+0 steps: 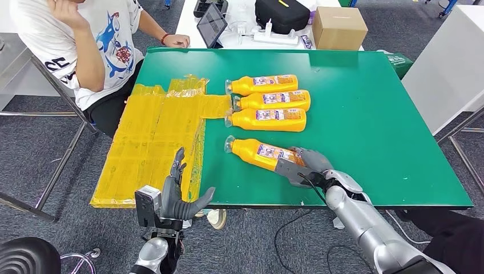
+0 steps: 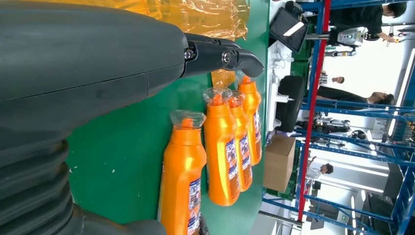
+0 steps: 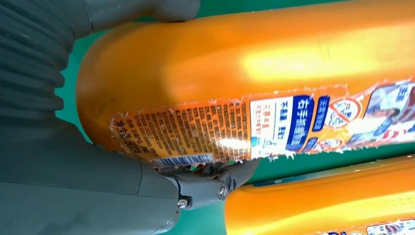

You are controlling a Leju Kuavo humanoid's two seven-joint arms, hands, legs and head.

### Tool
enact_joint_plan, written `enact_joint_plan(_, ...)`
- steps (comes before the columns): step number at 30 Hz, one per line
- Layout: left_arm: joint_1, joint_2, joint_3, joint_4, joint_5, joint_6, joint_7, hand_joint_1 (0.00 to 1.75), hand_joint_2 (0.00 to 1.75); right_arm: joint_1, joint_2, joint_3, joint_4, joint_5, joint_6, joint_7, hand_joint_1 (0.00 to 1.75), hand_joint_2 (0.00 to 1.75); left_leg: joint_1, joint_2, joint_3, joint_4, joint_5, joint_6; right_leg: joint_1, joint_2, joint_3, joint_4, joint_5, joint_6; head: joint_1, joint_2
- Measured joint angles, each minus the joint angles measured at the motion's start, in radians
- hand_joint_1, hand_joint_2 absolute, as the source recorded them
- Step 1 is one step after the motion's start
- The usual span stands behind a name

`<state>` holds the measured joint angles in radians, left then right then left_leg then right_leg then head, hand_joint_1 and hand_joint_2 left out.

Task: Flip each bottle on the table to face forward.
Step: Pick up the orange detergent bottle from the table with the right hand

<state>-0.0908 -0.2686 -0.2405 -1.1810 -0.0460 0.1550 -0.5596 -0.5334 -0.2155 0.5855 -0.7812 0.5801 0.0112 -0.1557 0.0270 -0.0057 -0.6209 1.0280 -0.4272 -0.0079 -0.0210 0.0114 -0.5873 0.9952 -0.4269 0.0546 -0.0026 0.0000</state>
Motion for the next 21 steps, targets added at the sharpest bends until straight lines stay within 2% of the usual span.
enact_joint_plan(7, 0.000, 0.000, 0.001, 0.008, 0.012, -0.012, -0.001, 0.00, 1.75, 0.054, -0.027, -0.038, -0.063, -0.055, 0.017, -0.032, 1.75, 1.75, 0.000, -0.001, 0.000, 0.000, 0.000, 0.000, 0.000, 0.000, 0.001, 0.000, 0.000, 0.000, 0.000, 0.000)
enact_joint_plan(10, 0.003, -0.001, 0.002, 0.008, 0.018, -0.011, -0.003, 0.00, 1.75, 0.118, -0.033, -0.079, -0.139, -0.075, -0.043, -0.068, 1.75, 1.75, 0.000, -0.004, -0.002, 0.000, 0.000, 0.000, 0.000, -0.001, 0.001, 0.000, 0.000, 0.000, 0.000, 0.000)
enact_joint_plan(12, 0.010, -0.002, 0.002, 0.007, 0.028, -0.009, -0.005, 0.00, 1.75, 0.193, -0.014, -0.128, -0.224, -0.067, -0.142, -0.125, 1.75, 1.75, 0.000, -0.005, -0.004, 0.000, 0.000, 0.000, 0.000, -0.003, 0.000, 0.000, 0.000, 0.000, 0.000, 0.000)
enact_joint_plan(15, 0.022, -0.005, 0.001, 0.004, 0.063, -0.001, -0.004, 0.00, 1.75, 0.312, 0.061, -0.218, -0.393, -0.033, -0.425, -0.292, 1.75, 1.75, 0.000, -0.005, -0.008, 0.000, 0.000, 0.000, 0.000, -0.003, -0.005, 0.000, 0.000, 0.000, 0.000, 0.000)
enact_joint_plan(17, 0.022, -0.007, -0.004, 0.003, 0.085, 0.001, 0.000, 0.00, 1.75, 0.367, 0.125, -0.262, -0.502, -0.025, -0.590, -0.372, 1.75, 1.75, 0.001, -0.004, -0.008, 0.000, 0.000, 0.000, 0.001, -0.003, -0.006, 0.000, -0.001, 0.000, -0.001, 0.000)
enact_joint_plan(19, 0.021, -0.008, -0.012, 0.002, 0.101, 0.001, 0.004, 0.00, 1.75, 0.410, 0.176, -0.294, -0.594, -0.026, -0.666, -0.402, 1.75, 1.75, 0.001, -0.005, -0.008, -0.001, 0.000, 0.000, 0.001, -0.003, -0.006, 0.000, -0.002, -0.001, 0.000, 0.000)
enact_joint_plan(21, 0.021, -0.009, -0.018, 0.002, 0.108, 0.002, 0.006, 0.00, 1.75, 0.441, 0.207, -0.318, -0.656, -0.030, -0.682, -0.408, 1.75, 1.75, 0.001, -0.005, -0.009, -0.001, 0.000, 0.000, 0.001, -0.004, -0.006, 0.000, -0.002, -0.001, 0.000, 0.000)
